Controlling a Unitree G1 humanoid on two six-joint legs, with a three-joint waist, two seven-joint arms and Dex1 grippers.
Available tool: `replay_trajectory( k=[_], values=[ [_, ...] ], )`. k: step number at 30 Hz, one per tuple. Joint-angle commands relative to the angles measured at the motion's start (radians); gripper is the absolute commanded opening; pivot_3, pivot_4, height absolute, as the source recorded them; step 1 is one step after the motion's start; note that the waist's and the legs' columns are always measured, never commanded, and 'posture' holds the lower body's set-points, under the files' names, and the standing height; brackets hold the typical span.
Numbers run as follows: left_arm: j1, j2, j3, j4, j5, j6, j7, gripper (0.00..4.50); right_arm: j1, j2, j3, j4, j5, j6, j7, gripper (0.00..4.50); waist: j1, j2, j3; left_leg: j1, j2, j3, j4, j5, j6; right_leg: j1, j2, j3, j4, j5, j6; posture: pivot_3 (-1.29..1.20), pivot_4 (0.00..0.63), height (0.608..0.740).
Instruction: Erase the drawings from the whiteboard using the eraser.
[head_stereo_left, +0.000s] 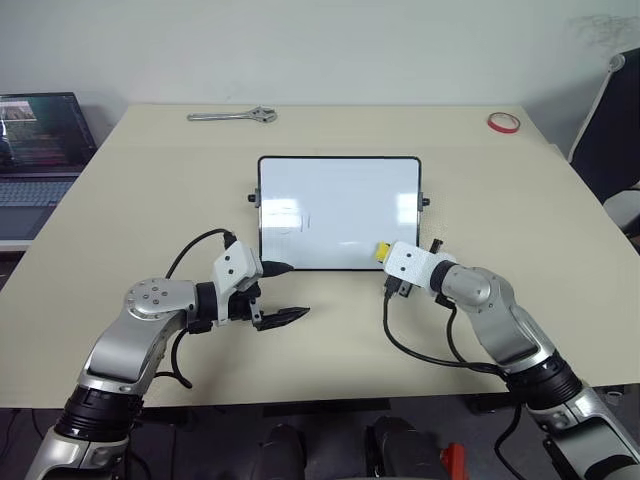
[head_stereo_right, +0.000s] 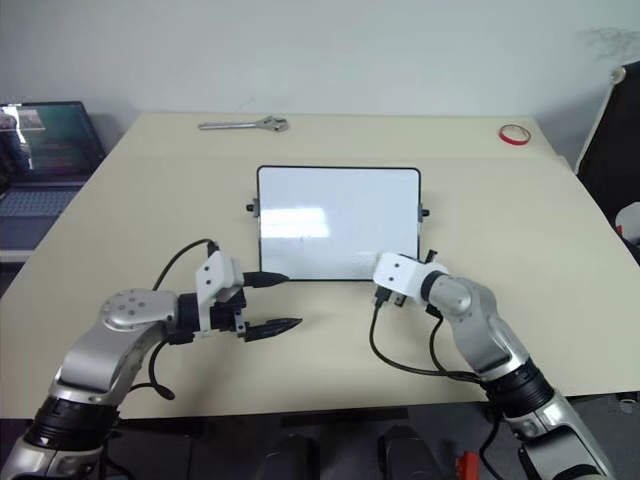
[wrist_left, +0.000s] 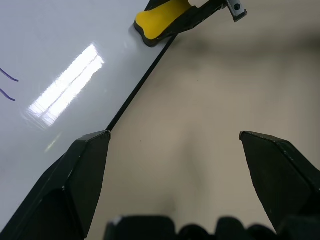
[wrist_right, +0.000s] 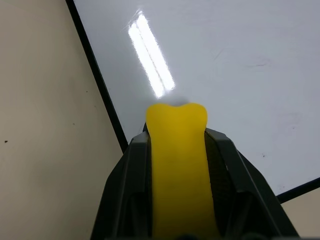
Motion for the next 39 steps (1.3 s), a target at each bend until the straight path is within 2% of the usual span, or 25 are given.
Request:
replay_trajectory(
  k=[1,5,13,21,27,32,35,39],
  values=[
    [0.000,0.013,0.031,-0.031,-0.011,-0.009,0.002,4.50,-0.011,-0.014,-0.047,0.043,-0.032,0.025,-0.047,1.10,0.000,0.000,0.000,0.000,0.000,0.000,0.000,0.000,0.000,0.000,0.000,0.000,0.000,-0.001,0.001,0.00,0.150,0.740],
    [0.003,0.012,0.032,-0.035,-0.010,-0.007,0.004,4.50,-0.028,-0.024,-0.071,0.057,-0.027,0.016,-0.077,1.10,0.000,0.000,0.000,0.000,0.000,0.000,0.000,0.000,0.000,0.000,0.000,0.000,0.000,0.000,0.002,0.00,0.150,0.740],
    [0.017,0.019,0.058,-0.040,-0.018,0.004,0.018,4.50,0.038,-0.062,-0.034,-0.032,-0.005,0.018,0.022,1.10,0.003,0.000,0.000,-0.001,0.000,-0.002,0.000,0.000,0.000,0.001,0.000,-0.002,-0.004,0.000,0.001,0.00,0.150,0.740],
    [0.080,0.031,0.149,-0.075,-0.045,0.060,0.070,4.50,0.012,0.005,-0.076,-0.071,0.012,-0.023,-0.038,1.10,0.000,0.001,0.001,-0.002,0.001,-0.002,-0.002,0.000,0.000,0.000,0.000,-0.001,-0.005,0.000,0.001,0.00,0.150,0.740],
    [0.107,0.033,0.172,-0.089,-0.051,0.060,0.084,4.50,-0.040,0.074,-0.066,0.014,0.007,-0.043,-0.096,1.10,0.001,0.001,0.001,-0.007,0.001,-0.002,-0.002,0.000,0.000,-0.005,-0.001,-0.002,-0.005,0.002,-0.002,0.00,0.150,0.740],
    [0.128,0.033,0.192,-0.122,-0.068,0.081,0.108,4.50,0.008,0.027,-0.094,-0.007,0.019,-0.040,-0.067,1.10,0.002,0.001,0.001,-0.007,0.001,-0.003,-0.004,0.000,0.000,-0.005,-0.002,-0.002,-0.005,0.002,-0.002,0.00,0.150,0.740],
    [0.140,0.031,0.220,-0.135,-0.080,0.105,0.133,4.50,0.067,0.006,-0.154,-0.081,0.105,-0.045,-0.020,1.10,0.010,0.001,0.001,-0.007,0.001,-0.004,-0.004,0.000,0.000,-0.005,-0.003,-0.003,-0.005,0.002,-0.002,0.00,0.150,0.740],
    [0.148,0.034,0.287,-0.147,-0.141,0.165,0.153,4.50,0.105,0.080,-0.261,-0.205,0.286,0.012,0.003,1.10,0.004,0.002,0.001,-0.007,0.001,-0.004,-0.004,0.000,0.000,-0.005,-0.003,-0.003,-0.005,0.002,-0.002,0.00,0.150,0.740]
  ],
)
